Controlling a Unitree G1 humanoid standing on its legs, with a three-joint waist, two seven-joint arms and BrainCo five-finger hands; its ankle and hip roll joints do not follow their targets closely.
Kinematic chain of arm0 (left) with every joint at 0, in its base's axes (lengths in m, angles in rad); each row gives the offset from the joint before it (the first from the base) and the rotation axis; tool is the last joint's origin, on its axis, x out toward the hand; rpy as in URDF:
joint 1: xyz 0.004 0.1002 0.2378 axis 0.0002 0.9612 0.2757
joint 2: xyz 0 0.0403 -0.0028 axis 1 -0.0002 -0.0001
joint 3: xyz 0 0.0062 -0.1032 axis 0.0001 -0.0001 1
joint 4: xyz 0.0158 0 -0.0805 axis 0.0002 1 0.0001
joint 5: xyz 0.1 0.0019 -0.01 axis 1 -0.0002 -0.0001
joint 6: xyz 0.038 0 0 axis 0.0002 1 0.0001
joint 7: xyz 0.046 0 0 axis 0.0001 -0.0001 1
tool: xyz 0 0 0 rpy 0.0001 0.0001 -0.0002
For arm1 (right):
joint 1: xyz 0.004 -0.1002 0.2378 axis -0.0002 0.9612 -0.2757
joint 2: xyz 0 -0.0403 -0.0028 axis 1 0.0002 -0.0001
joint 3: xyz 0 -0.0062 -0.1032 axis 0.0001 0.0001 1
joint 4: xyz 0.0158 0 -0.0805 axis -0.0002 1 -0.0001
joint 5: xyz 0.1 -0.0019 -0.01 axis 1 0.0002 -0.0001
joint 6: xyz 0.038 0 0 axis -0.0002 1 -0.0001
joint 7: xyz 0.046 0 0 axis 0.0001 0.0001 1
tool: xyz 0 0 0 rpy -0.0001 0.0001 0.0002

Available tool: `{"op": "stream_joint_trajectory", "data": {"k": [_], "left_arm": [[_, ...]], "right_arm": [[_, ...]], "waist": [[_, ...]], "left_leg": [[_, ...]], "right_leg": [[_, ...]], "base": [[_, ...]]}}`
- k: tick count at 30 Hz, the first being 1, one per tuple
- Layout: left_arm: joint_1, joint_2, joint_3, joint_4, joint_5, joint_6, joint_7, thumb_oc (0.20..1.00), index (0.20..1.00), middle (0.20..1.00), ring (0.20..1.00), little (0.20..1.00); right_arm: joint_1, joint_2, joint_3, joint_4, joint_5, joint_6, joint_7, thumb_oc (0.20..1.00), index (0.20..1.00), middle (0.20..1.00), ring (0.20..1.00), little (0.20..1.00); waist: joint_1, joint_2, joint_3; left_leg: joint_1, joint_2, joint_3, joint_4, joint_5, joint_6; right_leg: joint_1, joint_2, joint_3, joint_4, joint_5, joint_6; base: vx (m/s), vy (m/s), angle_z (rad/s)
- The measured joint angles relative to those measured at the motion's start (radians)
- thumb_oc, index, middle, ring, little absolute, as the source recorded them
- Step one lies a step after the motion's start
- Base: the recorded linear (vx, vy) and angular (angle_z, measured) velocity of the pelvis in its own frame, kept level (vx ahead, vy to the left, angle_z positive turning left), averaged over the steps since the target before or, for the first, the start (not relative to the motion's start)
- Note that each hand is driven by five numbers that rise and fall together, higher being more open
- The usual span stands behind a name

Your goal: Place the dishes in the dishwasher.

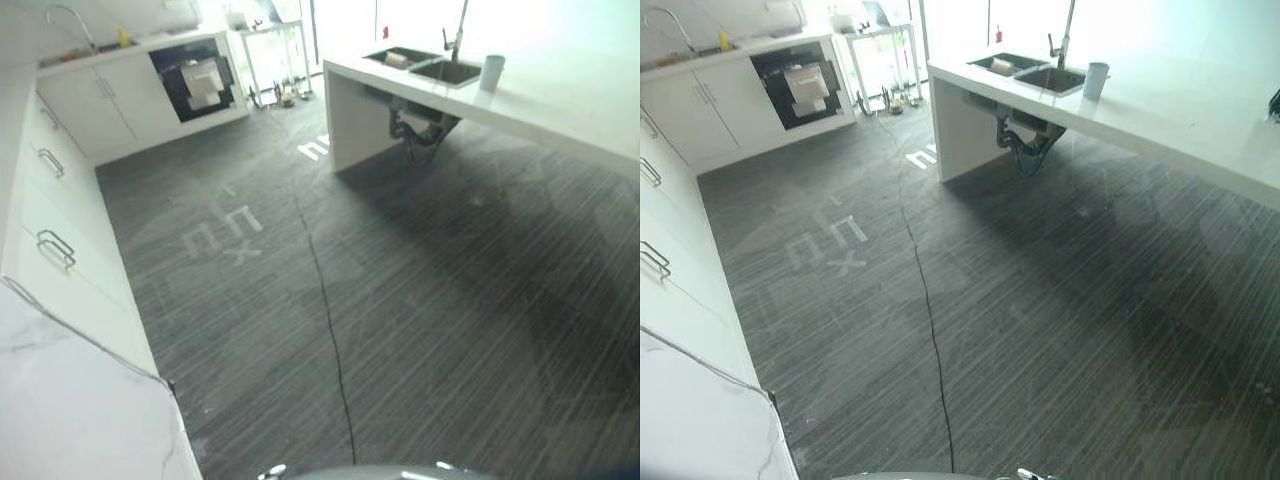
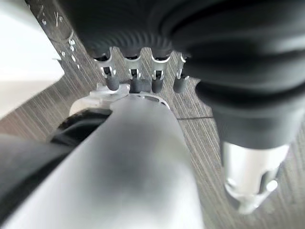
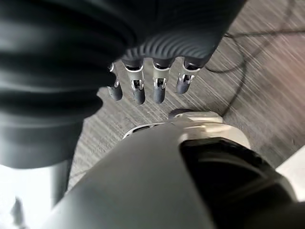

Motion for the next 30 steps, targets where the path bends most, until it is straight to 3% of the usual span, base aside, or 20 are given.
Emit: {"op": "stream_joint_trajectory", "data": {"k": [6, 8, 9, 14, 16, 17, 18, 19, 21, 22, 23, 24, 26, 28, 30], "left_arm": [[-0.009, -0.021, -0.070, -0.058, 0.076, -0.183, 0.084, 1.000, 1.000, 1.000, 1.000, 1.000], [-0.039, -0.005, -0.140, -0.260, 0.116, -0.303, 0.107, 1.000, 1.000, 1.000, 1.000, 1.000], [-0.068, -0.017, -0.158, -0.301, 0.122, -0.332, 0.107, 1.000, 1.000, 1.000, 1.000, 1.000], [-0.085, -0.019, -0.183, -0.386, 0.154, -0.325, 0.179, 1.000, 1.000, 1.000, 1.000, 1.000], [-0.085, -0.046, -0.121, -0.316, 0.153, -0.321, 0.195, 1.000, 1.000, 1.000, 1.000, 1.000], [-0.073, -0.049, -0.095, -0.286, 0.146, -0.319, 0.210, 1.000, 1.000, 1.000, 1.000, 1.000], [-0.062, -0.050, -0.044, -0.286, 0.112, -0.320, 0.215, 1.000, 1.000, 1.000, 1.000, 1.000], [-0.050, -0.046, -0.029, -0.296, 0.102, -0.322, 0.216, 1.000, 1.000, 1.000, 1.000, 1.000], [-0.028, -0.041, -0.031, -0.330, 0.094, -0.323, 0.205, 1.000, 1.000, 1.000, 1.000, 1.000], [-0.025, -0.038, -0.036, -0.347, 0.094, -0.328, 0.195, 1.000, 1.000, 1.000, 1.000, 1.000], [-0.021, -0.039, -0.036, -0.347, 0.094, -0.328, 0.186, 1.000, 1.000, 1.000, 1.000, 1.000], [-0.021, -0.038, -0.039, -0.344, 0.094, -0.322, 0.178, 1.000, 1.000, 1.000, 1.000, 1.000], [-0.022, -0.041, -0.042, -0.319, 0.092, -0.309, 0.158, 1.000, 1.000, 1.000, 1.000, 1.000], [-0.021, -0.046, -0.042, -0.302, 0.086, -0.302, 0.146, 1.000, 1.000, 1.000, 1.000, 1.000], [-0.032, -0.056, -0.041, -0.272, 0.075, -0.300, 0.143, 1.000, 1.000, 1.000, 1.000, 1.000]], "right_arm": [[-0.018, -0.012, 0.013, -0.031, 0.025, -0.053, 0.013, 1.000, 1.000, 1.000, 1.000, 1.000], [-0.028, -0.029, 0.072, -0.116, 0.045, -0.073, 0.022, 1.000, 1.000, 1.000, 1.000, 1.000], [-0.039, -0.026, 0.080, -0.136, 0.046, -0.085, 0.027, 1.000, 1.000, 1.000, 1.000, 1.000], [-0.056, -0.032, 0.122, -0.233, 0.074, -0.091, 0.031, 1.000, 1.000, 1.000, 1.000, 1.000], [-0.064, -0.027, 0.135, -0.257, 0.073, -0.091, 0.028, 1.000, 1.000, 1.000, 1.000, 1.000], [-0.080, -0.030, 0.157, -0.271, 0.072, -0.090, 0.024, 1.000, 1.000, 1.000, 1.000, 1.000], [-0.099, -0.031, 0.156, -0.278, 0.073, -0.092, 0.016, 1.000, 1.000, 1.000, 1.000, 1.000], [-0.103, -0.034, 0.153, -0.276, 0.073, -0.093, 0.008, 1.000, 1.000, 1.000, 1.000, 1.000], [-0.099, -0.046, 0.153, -0.277, 0.073, -0.092, 0.002, 1.000, 1.000, 1.000, 1.000, 1.000], [-0.099, -0.049, 0.154, -0.287, 0.073, -0.092, 0.000, 1.000, 1.000, 1.000, 1.000, 1.000], [-0.097, -0.051, 0.158, -0.302, 0.073, -0.092, 0.001, 1.000, 1.000, 1.000, 1.000, 1.000], [-0.097, -0.051, 0.157, -0.311, 0.073, -0.092, -0.002, 1.000, 1.000, 1.000, 1.000, 1.000], [-0.084, -0.054, 0.161, -0.315, 0.084, -0.093, -0.010, 1.000, 1.000, 1.000, 1.000, 1.000], [-0.084, -0.054, 0.158, -0.312, 0.084, -0.092, -0.013, 1.000, 1.000, 1.000, 1.000, 1.000], [-0.086, -0.050, 0.160, -0.295, 0.085, -0.092, -0.014, 1.000, 1.000, 1.000, 1.000, 1.000]], "waist": [[-0.010, 0.009, 0.029], [-0.009, 0.008, 0.029], [-0.009, 0.009, 0.026], [-0.010, 0.017, 0.025], [-0.010, -0.004, 0.031], [-0.006, -0.019, 0.035], [-0.005, -0.033, 0.050], [0.007, -0.039, 0.062], [0.007, -0.026, 0.068], [0.010, -0.016, 0.070], [0.014, -0.014, 0.071], [0.012, -0.015, 0.080], [0.015, -0.016, 0.081], [0.017, -0.022, 0.088], [0.017, -0.032, 0.086]], "left_leg": [[-0.011, 0.000, -0.008, -0.022, 0.016, 0.007], [-0.003, 0.005, -0.026, -0.033, 0.025, 0.004], [0.010, 0.008, -0.027, -0.035, 0.025, 0.004], [0.017, 0.031, -0.031, -0.009, 0.028, 0.000], [-0.043, 0.034, -0.045, 0.114, 0.031, -0.003], [-0.111, 0.042, -0.059, 0.250, 0.044, -0.025], [-0.229, 0.054, -0.089, 0.465, 0.090, -0.077], [-0.319, 0.049, -0.114, 0.603, 0.093, -0.071], [-0.343, 0.049, -0.077, 0.459, 0.091, -0.068], [-0.342, 0.049, -0.078, 0.301, 0.097, -0.073], [-0.329, 0.046, -0.080, 0.155, 0.111, -0.074], [-0.330, 0.048, -0.080, 0.092, 0.131, -0.070], [-0.325, 0.059, -0.082, -0.004, 0.143, -0.070], [-0.322, 0.059, -0.062, 0.022, 0.151, -0.051], [-0.299, 0.024, -0.010, 0.073, 0.140, -0.024]], "right_leg": [[-0.015, 0.003, -0.013, -0.004, 0.001, 0.000], [0.002, 0.011, -0.025, -0.018, 0.004, -0.005], [0.024, 0.016, -0.025, -0.030, 0.005, -0.008], [0.056, 0.046, -0.026, -0.053, 0.009, -0.019], [0.054, 0.038, -0.026, -0.048, 0.009, -0.026], [0.055, 0.030, -0.025, -0.044, 0.013, -0.040], [0.054, 0.028, -0.025, -0.034, 0.013, -0.069], [0.068, 0.031, -0.026, -0.034, 0.010, -0.090], [0.091, 0.062, -0.023, -0.060, 0.006, -0.082], [0.098, 0.086, -0.026, -0.088, 0.010, -0.084], [0.105, 0.101, -0.025, -0.102, 0.025, -0.094], [0.123, 0.115, -0.025, -0.116, 0.039, -0.109], [0.150, 0.137, -0.018, -0.152, 0.027, -0.091], [0.180, 0.139, 0.000, -0.168, 0.029, -0.098], [0.214, 0.120, 0.009, -0.176, 0.010, -0.068]], "base": [[-0.03, -0.038, 0.06], [0.00, -0.081, 0.16], [0.02, -0.122, 0.08], [0.02, -0.168, 0.01], [0.02, -0.129, 0.09], [0.12, -0.096, 0.10], [0.25, -0.012, 0.04], [0.46, 0.185, 0.01], [0.39, 0.201, -0.05], [0.32, 0.173, -0.06], [0.38, 0.214, -0.07], [0.39, 0.237, -0.11], [0.30, 0.194, -0.09], [0.39, 0.243, -0.20], [0.37, 0.203, -0.12]]}}
